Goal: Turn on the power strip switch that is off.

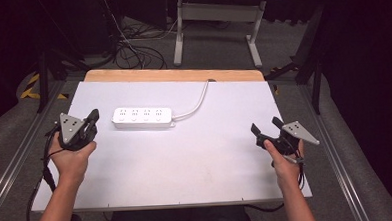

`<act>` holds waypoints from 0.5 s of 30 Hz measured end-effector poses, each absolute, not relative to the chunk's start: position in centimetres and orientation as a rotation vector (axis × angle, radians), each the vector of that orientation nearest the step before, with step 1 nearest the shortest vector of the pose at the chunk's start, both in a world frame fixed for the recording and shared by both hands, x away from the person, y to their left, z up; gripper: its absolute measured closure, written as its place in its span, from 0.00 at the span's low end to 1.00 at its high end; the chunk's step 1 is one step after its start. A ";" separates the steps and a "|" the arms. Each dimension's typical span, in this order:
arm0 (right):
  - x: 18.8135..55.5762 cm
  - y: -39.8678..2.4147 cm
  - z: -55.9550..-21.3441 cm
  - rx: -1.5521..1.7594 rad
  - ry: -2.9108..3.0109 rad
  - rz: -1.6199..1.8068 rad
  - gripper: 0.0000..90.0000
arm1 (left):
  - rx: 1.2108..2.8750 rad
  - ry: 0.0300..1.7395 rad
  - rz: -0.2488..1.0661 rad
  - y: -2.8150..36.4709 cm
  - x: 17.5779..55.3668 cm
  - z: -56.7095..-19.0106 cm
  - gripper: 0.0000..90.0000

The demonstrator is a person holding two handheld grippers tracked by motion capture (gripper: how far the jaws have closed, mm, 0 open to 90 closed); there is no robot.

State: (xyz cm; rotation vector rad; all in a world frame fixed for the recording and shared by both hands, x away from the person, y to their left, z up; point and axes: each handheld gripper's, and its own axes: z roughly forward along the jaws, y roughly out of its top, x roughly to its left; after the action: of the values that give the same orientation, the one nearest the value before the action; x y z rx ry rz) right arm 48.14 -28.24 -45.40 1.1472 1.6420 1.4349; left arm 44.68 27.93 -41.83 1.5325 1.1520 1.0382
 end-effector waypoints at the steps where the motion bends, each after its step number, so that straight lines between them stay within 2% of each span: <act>1: 48.2 -28.3 -45.4 1.148 1.641 1.434 0.13 | 1.543 1.151 1.036 27.8 44.8 -41.8 1.00; 15: 48.3 -28.1 -45.5 1.150 1.651 1.421 0.13 | 1.610 1.125 0.995 26.5 46.7 -41.7 1.00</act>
State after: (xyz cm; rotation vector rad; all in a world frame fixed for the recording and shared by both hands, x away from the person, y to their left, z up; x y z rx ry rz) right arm 48.27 -28.10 -45.55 1.1501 1.6513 1.4210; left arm 46.70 26.48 -41.70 1.6097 1.1254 0.9951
